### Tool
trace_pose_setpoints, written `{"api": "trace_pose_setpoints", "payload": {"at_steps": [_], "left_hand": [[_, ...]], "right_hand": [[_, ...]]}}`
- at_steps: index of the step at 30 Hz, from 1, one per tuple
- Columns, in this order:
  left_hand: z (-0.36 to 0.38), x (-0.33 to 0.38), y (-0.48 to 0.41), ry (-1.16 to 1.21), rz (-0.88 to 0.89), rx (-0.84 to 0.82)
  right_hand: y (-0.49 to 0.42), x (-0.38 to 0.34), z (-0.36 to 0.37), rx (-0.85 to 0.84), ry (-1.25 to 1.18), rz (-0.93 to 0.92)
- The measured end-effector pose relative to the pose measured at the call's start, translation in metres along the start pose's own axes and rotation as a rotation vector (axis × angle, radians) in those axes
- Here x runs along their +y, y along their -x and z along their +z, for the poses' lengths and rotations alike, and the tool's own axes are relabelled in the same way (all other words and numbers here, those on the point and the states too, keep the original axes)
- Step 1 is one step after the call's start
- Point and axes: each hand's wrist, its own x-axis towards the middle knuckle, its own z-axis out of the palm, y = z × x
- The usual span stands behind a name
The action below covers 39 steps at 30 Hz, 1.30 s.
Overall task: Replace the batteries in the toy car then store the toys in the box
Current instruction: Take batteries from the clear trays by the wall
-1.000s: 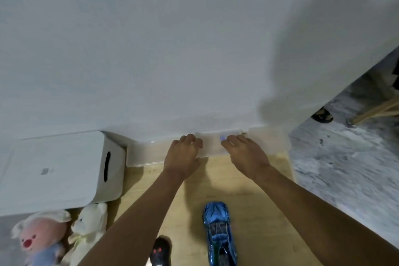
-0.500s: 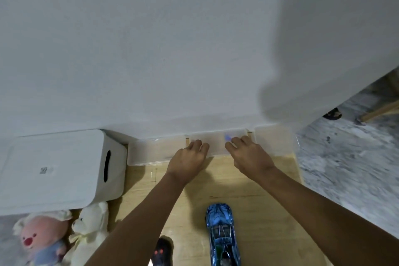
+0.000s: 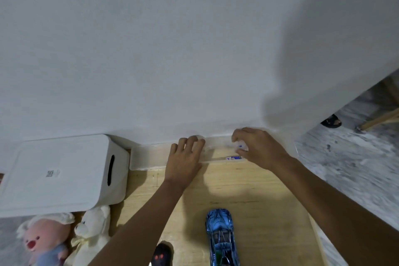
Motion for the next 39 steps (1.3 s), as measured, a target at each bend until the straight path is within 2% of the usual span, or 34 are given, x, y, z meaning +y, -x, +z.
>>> {"api": "trace_pose_setpoints", "payload": {"at_steps": [4,6,11,14,18,20,23,27,31,36,39], "left_hand": [[-0.001,0.005,0.006,0.026,-0.076,0.044],[-0.002,0.006,0.008,0.029,-0.08,0.063],[-0.002,0.007,0.009,0.028,-0.11,0.064],[0.0,0.007,0.01,0.007,-0.128,0.064],[0.002,0.006,0.01,-0.004,-0.134,0.073],[0.002,0.005,0.011,-0.002,-0.131,0.071],[0.001,0.006,0.011,0.023,-0.139,0.079],[0.003,0.006,0.012,0.04,-0.143,0.058],[0.002,0.004,0.01,0.034,-0.138,0.064],[0.002,0.004,0.011,0.025,-0.129,0.062],[0.003,0.004,0.011,0.035,-0.122,0.062]], "right_hand": [[0.004,0.001,0.006,0.36,0.039,-0.01],[0.002,-0.002,0.015,0.48,0.038,0.031],[0.01,-0.012,0.03,0.575,-0.135,0.083],[0.025,-0.016,0.039,0.483,-0.187,0.128],[0.007,-0.005,0.049,0.089,0.032,0.14],[-0.01,-0.006,0.046,-0.064,0.24,0.125],[-0.025,-0.018,0.043,-0.165,0.535,0.1],[-0.031,-0.027,0.049,-0.206,0.661,0.17],[-0.03,-0.028,0.054,-0.216,0.568,0.181],[-0.019,-0.024,0.037,-0.162,0.114,0.153],[-0.012,-0.019,0.023,-0.188,-0.053,0.128]]}}
